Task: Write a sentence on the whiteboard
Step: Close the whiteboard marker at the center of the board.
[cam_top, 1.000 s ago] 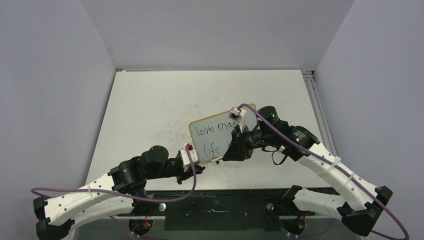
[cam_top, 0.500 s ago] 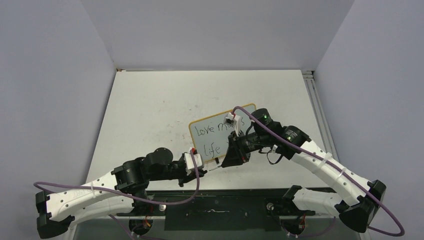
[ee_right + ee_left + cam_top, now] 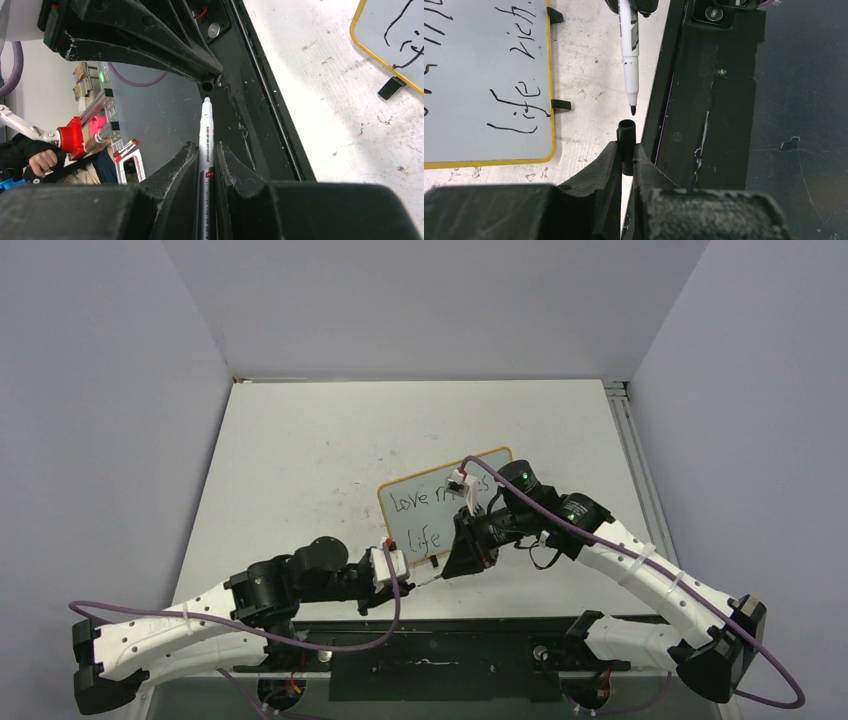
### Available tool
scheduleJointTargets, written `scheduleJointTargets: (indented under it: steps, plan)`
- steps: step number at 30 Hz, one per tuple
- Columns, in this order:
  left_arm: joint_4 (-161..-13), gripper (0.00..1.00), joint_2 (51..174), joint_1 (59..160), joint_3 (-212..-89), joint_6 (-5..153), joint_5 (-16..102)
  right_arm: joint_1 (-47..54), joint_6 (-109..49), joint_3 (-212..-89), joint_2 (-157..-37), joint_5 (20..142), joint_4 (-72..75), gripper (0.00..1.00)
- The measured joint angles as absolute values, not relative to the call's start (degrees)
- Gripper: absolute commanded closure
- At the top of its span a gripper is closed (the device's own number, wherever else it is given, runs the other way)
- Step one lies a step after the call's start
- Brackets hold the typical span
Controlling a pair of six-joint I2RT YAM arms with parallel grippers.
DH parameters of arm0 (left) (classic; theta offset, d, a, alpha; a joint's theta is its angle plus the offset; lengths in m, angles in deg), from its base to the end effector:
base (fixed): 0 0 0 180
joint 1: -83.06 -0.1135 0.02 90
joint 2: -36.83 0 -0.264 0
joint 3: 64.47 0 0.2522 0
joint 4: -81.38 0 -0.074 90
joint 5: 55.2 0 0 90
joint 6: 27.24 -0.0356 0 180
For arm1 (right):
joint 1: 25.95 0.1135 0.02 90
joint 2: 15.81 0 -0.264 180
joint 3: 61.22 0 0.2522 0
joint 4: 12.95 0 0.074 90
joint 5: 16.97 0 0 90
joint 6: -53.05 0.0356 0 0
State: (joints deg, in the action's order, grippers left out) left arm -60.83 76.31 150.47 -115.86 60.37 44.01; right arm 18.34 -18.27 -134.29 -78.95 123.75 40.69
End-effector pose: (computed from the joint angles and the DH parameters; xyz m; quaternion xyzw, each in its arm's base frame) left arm 0.0567 -0.1510 0.2858 0.5183 0.6684 -0.3417 0.4096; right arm 0.1375 0.1726 0.3258 -0.3483 0.7729 0.5214 0.0972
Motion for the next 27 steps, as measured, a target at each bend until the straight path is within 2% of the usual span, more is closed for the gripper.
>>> scheduleJointTargets:
  steps: [27]
  plan:
    - [-60.7, 1.0, 77.1, 150.5, -115.9, 60.4, 44.1, 18.4, -17.8, -133.8, -80.5, 124.9, 37.9, 0.93]
